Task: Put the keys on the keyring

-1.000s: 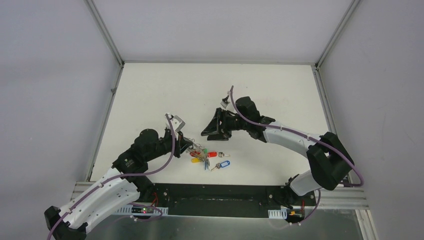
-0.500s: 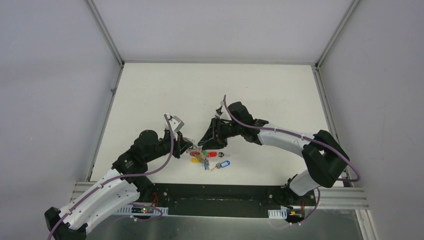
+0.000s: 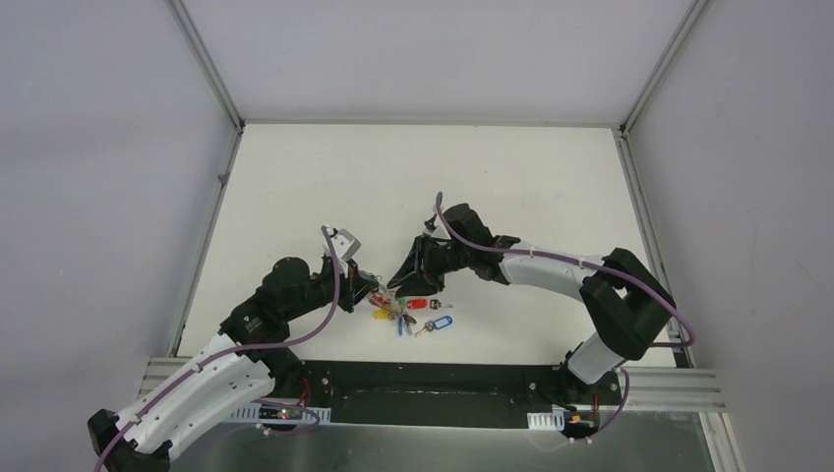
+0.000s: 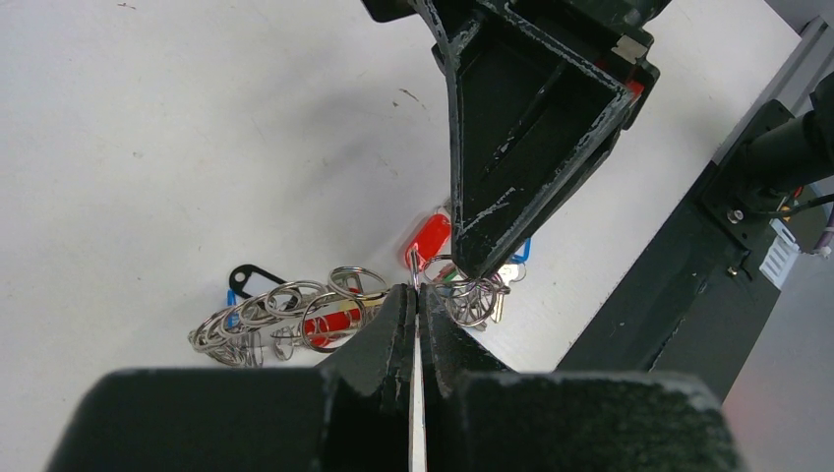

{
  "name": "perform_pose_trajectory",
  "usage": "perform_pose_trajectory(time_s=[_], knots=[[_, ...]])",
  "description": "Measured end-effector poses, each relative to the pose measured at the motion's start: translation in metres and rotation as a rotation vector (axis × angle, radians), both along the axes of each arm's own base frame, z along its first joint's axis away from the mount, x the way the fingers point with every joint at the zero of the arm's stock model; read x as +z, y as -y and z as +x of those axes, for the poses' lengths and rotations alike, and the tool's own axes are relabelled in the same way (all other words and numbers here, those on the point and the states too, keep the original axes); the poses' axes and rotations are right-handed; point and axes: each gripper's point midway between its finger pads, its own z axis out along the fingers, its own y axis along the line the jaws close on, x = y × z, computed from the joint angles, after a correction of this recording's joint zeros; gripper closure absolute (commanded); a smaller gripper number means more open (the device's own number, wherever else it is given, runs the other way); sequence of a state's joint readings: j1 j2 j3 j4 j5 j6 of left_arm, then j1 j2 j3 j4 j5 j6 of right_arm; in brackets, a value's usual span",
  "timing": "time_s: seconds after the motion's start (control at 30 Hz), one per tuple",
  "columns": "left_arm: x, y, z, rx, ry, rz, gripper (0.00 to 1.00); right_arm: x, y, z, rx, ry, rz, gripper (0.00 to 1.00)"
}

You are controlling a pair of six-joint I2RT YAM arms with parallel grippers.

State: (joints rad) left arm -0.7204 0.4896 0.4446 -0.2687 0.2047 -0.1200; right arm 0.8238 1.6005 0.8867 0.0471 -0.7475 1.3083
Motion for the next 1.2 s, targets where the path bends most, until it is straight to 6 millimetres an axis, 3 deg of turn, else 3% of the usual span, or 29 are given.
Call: perform_pose_trajectory(time_s=[0.23, 0.63, 0.8, 1.2], knots=[[0.000, -0.001, 0.001, 0.007, 0.001, 0.001, 1.00, 0.004, -0.005, 0.003, -0.002, 0.001, 0.014, 0.80], [0.003, -0.002, 0.001, 0.017, 0.010, -0.007, 1.00, 0.014, -0.012, 0.008, -0.005, 0.017, 0.040, 0.88], [0.003, -0.002, 0.001, 0.017, 0.010, -0.008, 1.00, 0.008, -0.015, 0.011, -0.003, 0.010, 0.030, 1.00], [0.005, -0.006, -0.001, 0.022, 0.017, -0.013, 1.00, 0.018, -0.016, 0.014, 0.048, 0.090, 0.002, 1.00]])
